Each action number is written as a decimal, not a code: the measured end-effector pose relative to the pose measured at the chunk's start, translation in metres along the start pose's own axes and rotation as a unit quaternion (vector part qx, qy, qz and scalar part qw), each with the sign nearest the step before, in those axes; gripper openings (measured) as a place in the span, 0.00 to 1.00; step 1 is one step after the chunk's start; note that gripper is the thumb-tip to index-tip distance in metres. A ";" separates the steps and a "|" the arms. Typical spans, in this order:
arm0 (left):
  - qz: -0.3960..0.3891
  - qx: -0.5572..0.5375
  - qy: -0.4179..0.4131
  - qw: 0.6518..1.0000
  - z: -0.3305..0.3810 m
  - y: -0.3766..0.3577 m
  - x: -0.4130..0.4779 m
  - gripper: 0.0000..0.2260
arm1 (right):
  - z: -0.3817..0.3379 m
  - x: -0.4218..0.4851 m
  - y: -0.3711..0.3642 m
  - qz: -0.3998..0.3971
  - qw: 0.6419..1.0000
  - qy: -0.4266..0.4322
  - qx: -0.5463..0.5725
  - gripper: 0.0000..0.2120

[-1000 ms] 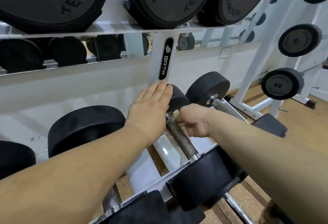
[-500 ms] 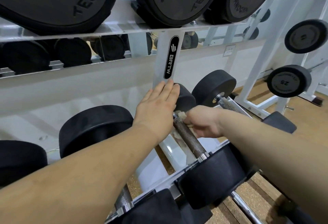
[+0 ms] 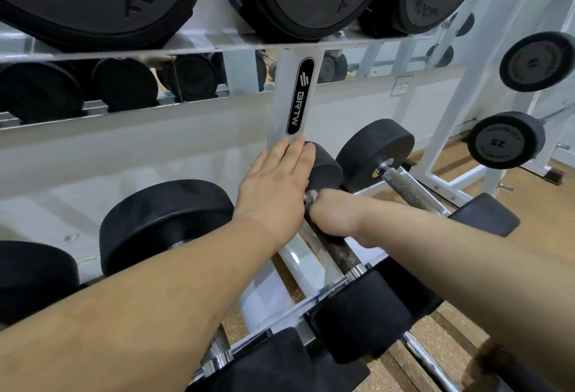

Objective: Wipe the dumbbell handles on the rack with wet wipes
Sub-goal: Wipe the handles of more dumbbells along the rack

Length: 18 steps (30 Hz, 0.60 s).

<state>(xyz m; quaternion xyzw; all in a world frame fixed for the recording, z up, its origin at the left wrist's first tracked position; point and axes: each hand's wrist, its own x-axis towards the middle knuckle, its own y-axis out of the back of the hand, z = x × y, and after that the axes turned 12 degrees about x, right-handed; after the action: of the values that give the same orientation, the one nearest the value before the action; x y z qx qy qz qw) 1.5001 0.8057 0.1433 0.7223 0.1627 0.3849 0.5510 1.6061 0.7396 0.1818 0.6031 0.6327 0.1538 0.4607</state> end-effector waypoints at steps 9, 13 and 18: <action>0.002 -0.002 0.009 1.000 0.002 -0.002 -0.001 0.32 | -0.003 -0.021 0.007 -0.025 0.997 -0.077 0.000 0.12; -0.025 -0.010 -0.002 1.000 -0.001 0.007 0.002 0.31 | 0.010 0.013 0.005 0.008 0.924 -0.114 0.365 0.10; -0.051 -0.019 -0.014 0.998 -0.005 0.012 0.002 0.35 | 0.023 0.000 -0.003 -0.047 0.926 -0.146 0.344 0.15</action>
<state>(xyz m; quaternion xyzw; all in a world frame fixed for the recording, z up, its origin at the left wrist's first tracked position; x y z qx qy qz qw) 1.4953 0.8065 0.1558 0.7081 0.1845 0.3487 0.5856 1.6221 0.7311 0.1676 0.7099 0.5999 -0.1850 0.3192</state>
